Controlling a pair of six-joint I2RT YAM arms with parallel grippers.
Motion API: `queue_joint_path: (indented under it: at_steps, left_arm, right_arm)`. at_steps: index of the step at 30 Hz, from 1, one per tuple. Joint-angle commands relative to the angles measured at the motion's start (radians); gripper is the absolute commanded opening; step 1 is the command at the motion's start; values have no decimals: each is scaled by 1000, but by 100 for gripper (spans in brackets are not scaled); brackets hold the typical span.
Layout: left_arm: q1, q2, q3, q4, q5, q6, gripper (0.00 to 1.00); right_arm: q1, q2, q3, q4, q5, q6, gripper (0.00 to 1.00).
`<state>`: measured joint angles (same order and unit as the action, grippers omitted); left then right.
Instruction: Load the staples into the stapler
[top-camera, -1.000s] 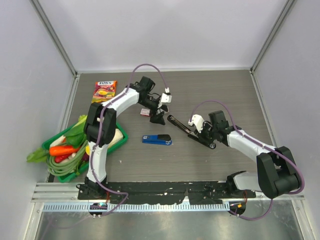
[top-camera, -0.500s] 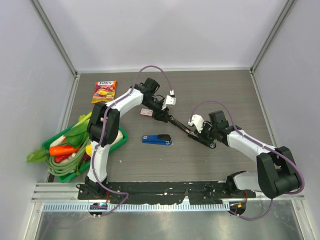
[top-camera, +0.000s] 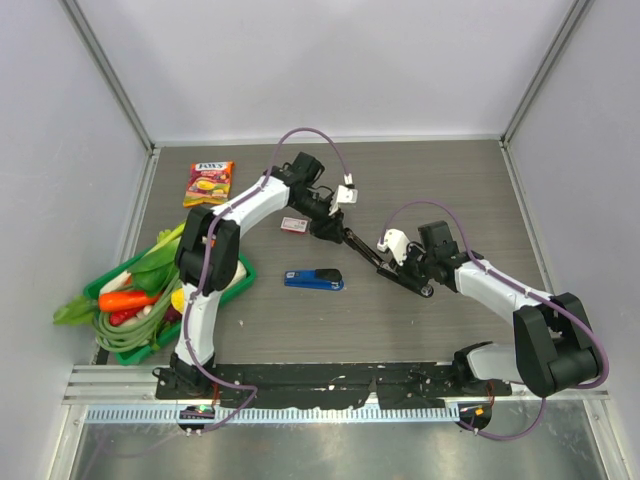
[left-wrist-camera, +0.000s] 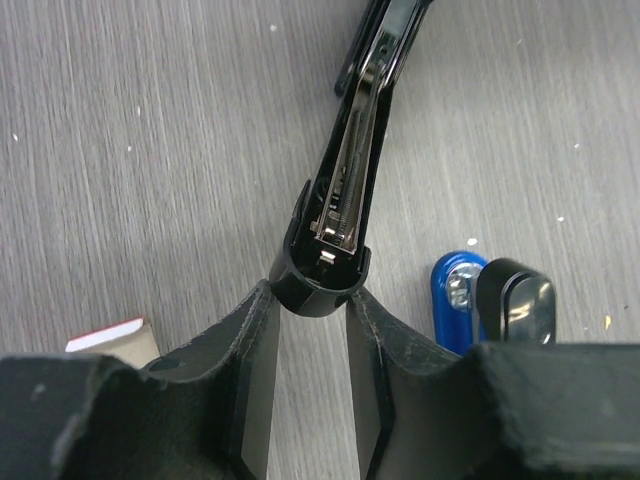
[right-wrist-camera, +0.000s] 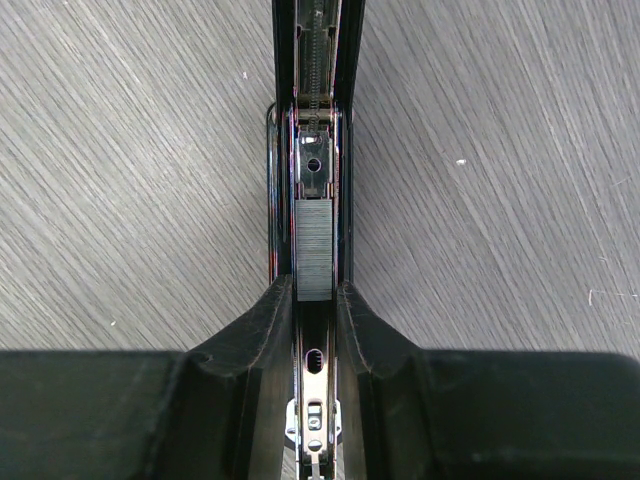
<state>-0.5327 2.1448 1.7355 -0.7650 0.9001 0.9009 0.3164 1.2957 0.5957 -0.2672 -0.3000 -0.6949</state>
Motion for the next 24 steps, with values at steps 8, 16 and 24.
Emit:
queue_joint_path:
  at_steps: [8, 16, 24]
  left_arm:
    - [-167, -57, 94, -36, 164, -120, 40]
    - [-168, -69, 62, -11, 146, -137, 45]
    - [-168, -76, 52, 15, 135, -164, 48]
  right_arm:
    - [0, 22, -4, 23, 19, 3, 1]
    - [-2, -12, -22, 31, 10, -5, 21]
    - [-4, -108, -22, -29, -7, -34, 31]
